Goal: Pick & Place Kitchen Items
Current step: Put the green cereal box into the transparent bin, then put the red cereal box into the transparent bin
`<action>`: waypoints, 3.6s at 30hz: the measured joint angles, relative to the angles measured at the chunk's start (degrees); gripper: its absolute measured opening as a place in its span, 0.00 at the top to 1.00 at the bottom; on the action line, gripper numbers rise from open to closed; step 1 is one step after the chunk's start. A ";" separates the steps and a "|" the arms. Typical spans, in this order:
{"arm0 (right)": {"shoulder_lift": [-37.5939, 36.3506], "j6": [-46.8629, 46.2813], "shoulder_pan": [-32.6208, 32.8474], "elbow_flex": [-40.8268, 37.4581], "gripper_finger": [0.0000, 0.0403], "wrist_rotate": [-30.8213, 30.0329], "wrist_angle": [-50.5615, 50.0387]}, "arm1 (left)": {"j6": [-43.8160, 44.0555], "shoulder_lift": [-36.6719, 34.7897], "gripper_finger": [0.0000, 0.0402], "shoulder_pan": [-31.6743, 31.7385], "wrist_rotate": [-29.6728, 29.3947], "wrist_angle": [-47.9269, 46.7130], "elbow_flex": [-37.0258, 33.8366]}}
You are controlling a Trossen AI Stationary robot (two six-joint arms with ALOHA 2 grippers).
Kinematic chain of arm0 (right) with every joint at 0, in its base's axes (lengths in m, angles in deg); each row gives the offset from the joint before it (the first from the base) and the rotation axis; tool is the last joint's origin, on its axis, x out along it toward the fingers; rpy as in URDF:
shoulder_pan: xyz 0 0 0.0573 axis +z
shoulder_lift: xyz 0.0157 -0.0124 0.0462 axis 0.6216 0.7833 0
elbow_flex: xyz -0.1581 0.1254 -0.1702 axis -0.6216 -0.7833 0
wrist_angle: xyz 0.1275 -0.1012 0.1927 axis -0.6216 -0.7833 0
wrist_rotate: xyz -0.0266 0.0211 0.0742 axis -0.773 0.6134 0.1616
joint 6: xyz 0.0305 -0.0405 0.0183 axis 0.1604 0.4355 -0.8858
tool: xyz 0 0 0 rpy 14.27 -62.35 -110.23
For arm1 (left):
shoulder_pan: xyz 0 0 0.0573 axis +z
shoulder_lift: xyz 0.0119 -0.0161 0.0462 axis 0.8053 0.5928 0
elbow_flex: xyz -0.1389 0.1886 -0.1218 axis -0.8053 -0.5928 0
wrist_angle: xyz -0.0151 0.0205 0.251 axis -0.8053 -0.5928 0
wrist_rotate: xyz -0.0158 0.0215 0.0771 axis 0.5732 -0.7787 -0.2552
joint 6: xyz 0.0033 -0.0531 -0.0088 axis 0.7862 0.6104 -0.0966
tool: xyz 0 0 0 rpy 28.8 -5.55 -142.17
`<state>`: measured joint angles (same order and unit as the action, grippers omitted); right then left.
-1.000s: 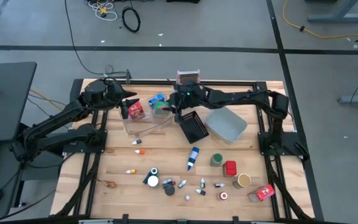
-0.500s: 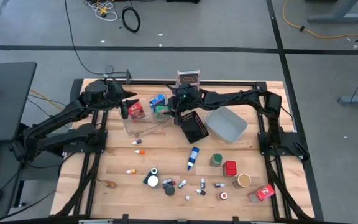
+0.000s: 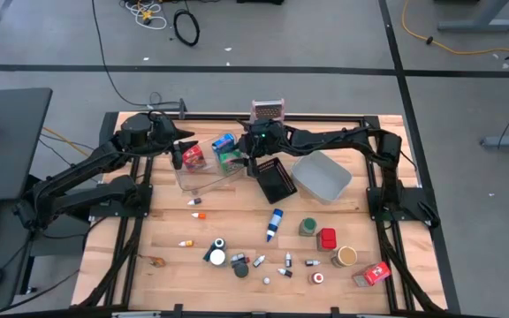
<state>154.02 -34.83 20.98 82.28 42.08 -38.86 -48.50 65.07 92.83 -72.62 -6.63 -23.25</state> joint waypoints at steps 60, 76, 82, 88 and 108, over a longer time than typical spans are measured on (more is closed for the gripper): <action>-35.06 -35.21 40.38 -0.02 0.60 -2.99 -84.15 | 5.18 0.00 0.59 0.01 -0.03 -1.24 0.00; -30.63 -49.22 59.87 -0.02 0.42 5.98 -87.43 | 5.90 0.00 0.59 0.01 -3.24 -1.24 0.00; -28.07 -51.63 65.26 -0.02 0.35 6.54 -83.01 | 6.47 0.00 0.59 0.00 -3.24 -1.26 0.00; -24.93 -58.40 70.55 -0.02 0.36 3.84 -79.54 | 6.50 0.00 0.59 0.01 -2.08 -1.26 0.00; -19.24 -59.36 75.55 -0.02 0.38 -5.94 -79.79 | 7.42 -0.02 0.59 0.00 -1.48 -1.24 0.00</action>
<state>134.78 -94.19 96.53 82.26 36.14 -118.64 -41.08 65.05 92.83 -74.09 -7.86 -23.25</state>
